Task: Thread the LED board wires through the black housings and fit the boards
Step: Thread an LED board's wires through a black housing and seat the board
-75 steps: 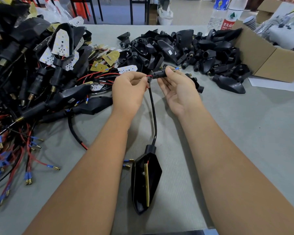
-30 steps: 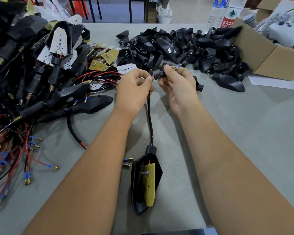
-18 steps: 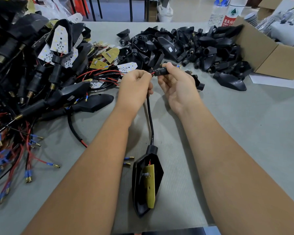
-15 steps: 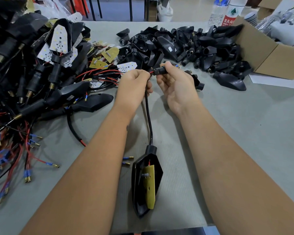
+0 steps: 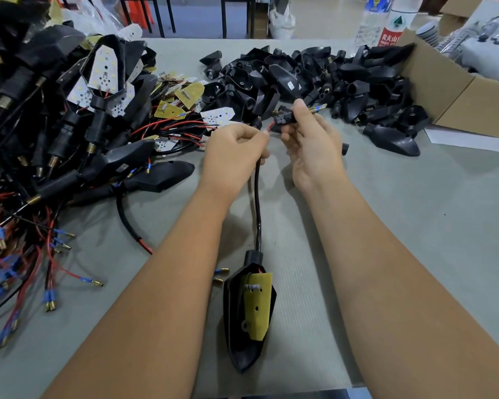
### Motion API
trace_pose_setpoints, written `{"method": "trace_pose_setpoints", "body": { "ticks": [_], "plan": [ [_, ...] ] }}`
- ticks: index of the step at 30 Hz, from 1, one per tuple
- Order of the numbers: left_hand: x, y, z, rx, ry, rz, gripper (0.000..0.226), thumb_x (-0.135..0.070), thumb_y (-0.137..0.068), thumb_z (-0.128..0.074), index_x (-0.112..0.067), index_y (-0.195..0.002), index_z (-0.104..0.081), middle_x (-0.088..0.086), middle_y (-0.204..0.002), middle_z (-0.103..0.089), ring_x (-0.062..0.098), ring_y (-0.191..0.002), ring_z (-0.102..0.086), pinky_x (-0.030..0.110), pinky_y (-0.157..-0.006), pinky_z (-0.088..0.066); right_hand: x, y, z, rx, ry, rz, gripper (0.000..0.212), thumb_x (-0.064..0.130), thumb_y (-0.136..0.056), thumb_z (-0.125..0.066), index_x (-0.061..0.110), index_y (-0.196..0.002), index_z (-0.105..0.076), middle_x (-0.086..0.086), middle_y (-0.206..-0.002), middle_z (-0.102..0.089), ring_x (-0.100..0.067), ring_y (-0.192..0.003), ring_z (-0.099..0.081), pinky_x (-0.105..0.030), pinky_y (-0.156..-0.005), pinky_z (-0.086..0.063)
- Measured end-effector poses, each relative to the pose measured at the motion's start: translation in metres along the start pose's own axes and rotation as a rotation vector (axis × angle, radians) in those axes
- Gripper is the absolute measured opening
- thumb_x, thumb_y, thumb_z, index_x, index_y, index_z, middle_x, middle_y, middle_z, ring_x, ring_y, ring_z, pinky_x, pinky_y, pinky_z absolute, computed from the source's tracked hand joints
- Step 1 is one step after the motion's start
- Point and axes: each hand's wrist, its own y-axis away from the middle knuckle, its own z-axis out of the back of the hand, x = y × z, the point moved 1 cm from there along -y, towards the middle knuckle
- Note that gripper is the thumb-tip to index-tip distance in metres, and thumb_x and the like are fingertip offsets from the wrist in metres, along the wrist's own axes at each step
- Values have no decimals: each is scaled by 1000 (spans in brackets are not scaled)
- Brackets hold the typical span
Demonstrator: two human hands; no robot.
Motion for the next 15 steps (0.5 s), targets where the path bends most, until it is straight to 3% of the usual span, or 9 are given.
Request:
{"method": "trace_pose_setpoints", "body": {
  "ticks": [3, 8, 15],
  "plan": [
    [-1, 3, -1, 47, -29, -29, 19, -7, -92, -58, -12, -75, -64, 0, -58, -63, 12, -51, -62, 31, -60, -58, 3, -1, 3, -5, 4, -7, 17, 12, -93, -64, 6, -78, -58, -5, -65, -54, -11, -56, -51, -19, -55, -47],
    [-2, 4, 0, 139, -83, -74, 20, -11, -101, -48, -18, -83, -54, 6, -70, -54, 12, -42, -56, 26, -43, -49, 1, -1, 0, 88, 202, -21, 8, 11, -94, -59, 3, -93, -59, -13, -84, -53, -13, -59, -50, -21, -53, -44],
    [-5, 2, 2, 154, -28, 29, 21, -20, -105, -41, -27, -89, -54, 6, -67, -60, 10, -40, -46, 20, -41, -39, 5, 0, -1, 93, 218, -18, 12, 15, -97, -56, 3, -95, -57, -17, -89, -53, -14, -59, -51, -23, -54, -42]
  ]
}}
